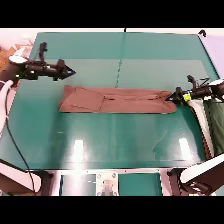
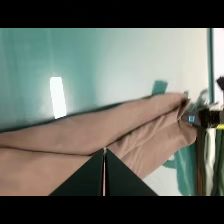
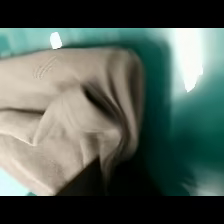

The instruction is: Fold the shirts.

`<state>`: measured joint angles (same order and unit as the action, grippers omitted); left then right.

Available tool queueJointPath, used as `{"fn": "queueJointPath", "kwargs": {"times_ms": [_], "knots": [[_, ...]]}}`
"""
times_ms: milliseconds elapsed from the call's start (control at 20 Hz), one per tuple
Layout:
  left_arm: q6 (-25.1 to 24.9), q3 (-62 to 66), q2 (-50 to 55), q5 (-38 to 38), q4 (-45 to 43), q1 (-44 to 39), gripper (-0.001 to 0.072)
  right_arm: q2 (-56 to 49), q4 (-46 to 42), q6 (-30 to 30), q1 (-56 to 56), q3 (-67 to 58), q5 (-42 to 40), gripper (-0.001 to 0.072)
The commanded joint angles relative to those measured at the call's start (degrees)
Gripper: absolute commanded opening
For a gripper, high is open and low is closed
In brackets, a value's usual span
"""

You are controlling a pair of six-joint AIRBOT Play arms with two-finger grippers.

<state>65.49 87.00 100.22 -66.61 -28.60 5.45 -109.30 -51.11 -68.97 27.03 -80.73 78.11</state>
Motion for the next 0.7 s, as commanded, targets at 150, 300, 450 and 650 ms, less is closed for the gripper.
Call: {"fn": "queueJointPath", "kwargs": {"times_ms": [150, 300, 450, 650], "knots": [[0.0, 0.1, 0.4, 14.3, -2.8, -16.2, 0.0021, 2.1, 4.7, 1.9, -1.5, -6.4, 8.4, 0.0014], [0.0, 0.1, 2.4, 22.4, -2.8, -25.7, 0.0021, 8.6, 8.1, 0.1, -1.5, -10.2, 14.4, 0.0014], [2.4, 0.1, 6.2, 27.5, -2.6, -34.5, 0.0021, 15.6, 9.3, -3.8, -1.5, -13.4, 21.2, 0.0015], [6.9, 5.3, 13.4, 27.8, -1.8, -42.1, 0.0021, 23.6, 13.3, -5.6, -1.5, -15.4, 22.5, 0.0015]]}}
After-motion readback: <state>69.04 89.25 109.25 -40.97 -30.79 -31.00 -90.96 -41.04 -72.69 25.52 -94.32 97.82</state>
